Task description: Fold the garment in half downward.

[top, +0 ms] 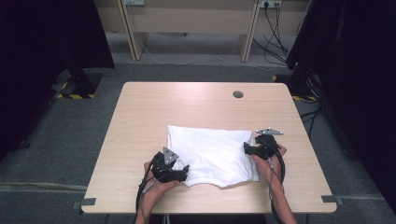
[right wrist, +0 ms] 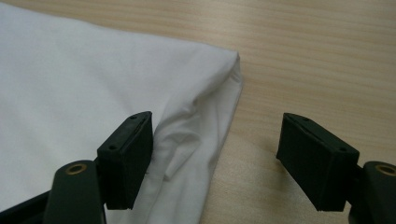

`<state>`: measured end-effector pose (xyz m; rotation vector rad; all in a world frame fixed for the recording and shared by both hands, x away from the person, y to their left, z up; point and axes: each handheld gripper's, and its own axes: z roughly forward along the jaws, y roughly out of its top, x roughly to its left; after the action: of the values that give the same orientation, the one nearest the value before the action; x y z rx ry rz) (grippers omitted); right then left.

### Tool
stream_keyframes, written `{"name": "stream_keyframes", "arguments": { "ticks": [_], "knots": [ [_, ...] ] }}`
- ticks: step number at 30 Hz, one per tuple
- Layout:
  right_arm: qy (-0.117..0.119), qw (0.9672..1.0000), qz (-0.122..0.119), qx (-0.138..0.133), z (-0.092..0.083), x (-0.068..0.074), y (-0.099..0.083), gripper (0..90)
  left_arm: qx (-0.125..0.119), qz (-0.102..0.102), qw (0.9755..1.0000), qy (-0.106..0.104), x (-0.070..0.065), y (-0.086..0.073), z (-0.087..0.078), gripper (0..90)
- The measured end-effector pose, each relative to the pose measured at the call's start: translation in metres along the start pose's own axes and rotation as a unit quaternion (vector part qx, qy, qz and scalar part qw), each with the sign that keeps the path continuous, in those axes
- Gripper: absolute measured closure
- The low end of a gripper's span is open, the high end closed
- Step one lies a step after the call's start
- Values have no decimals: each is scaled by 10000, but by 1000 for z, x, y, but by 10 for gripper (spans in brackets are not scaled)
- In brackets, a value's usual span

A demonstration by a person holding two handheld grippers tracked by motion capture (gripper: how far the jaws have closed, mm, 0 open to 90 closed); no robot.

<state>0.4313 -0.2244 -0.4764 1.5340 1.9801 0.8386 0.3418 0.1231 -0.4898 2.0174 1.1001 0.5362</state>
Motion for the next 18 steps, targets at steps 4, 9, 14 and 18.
{"name": "stream_keyframes", "arguments": {
  "ticks": [4, 9, 14, 18],
  "knots": [
    [-61, 10000, -73, 24, -1, -1, 1, 271, -68, 6, 9999, -92, -4, -1, -1, 200],
    [50, 9996, -237, -134, -13, 4, 5, 267, -205, -117, 9997, -56, -3, 1, -6, 182],
    [638, 9960, -599, -201, -23, 26, 5, 233, -316, -293, 9989, 179, 5, 0, -17, 134],
    [1045, 9904, -893, -173, -29, 43, 2, 153, -306, -624, 9970, 335, 17, -7, -24, 80]
  ]
}}
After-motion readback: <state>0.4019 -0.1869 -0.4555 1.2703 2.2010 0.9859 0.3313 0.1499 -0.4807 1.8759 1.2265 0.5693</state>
